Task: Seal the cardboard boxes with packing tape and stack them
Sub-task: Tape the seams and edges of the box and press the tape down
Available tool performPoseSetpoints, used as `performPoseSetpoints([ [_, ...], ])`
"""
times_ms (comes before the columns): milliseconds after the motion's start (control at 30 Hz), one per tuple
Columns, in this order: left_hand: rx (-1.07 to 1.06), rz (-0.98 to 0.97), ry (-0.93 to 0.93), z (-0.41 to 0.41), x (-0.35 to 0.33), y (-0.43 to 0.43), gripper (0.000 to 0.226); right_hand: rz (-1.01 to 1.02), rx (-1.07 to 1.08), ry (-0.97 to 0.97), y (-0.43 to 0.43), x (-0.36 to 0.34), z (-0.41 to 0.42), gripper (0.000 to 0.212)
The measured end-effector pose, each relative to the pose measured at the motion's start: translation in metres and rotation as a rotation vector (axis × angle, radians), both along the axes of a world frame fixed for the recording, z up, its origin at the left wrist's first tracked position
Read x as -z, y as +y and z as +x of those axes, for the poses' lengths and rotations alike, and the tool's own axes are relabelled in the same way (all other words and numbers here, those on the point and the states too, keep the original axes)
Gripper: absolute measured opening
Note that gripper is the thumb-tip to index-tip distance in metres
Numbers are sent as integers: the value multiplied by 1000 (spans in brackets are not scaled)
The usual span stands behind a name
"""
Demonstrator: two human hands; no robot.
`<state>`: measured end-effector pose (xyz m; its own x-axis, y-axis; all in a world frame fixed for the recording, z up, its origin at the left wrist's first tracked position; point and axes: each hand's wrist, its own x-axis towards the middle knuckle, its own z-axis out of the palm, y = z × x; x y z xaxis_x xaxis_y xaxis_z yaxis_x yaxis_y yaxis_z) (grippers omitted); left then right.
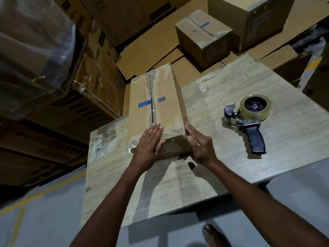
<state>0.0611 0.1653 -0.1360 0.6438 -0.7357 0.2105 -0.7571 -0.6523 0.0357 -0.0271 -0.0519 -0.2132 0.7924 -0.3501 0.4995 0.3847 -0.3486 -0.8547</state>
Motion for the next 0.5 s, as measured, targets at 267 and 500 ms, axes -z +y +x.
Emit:
performPoseSetpoints([
  [267,8,19,1,2,0,2,60,133,92,62,-2,-14,7,53],
  [500,19,42,40,2,0,5,60,-76,1,54,-11,-5,3,61],
])
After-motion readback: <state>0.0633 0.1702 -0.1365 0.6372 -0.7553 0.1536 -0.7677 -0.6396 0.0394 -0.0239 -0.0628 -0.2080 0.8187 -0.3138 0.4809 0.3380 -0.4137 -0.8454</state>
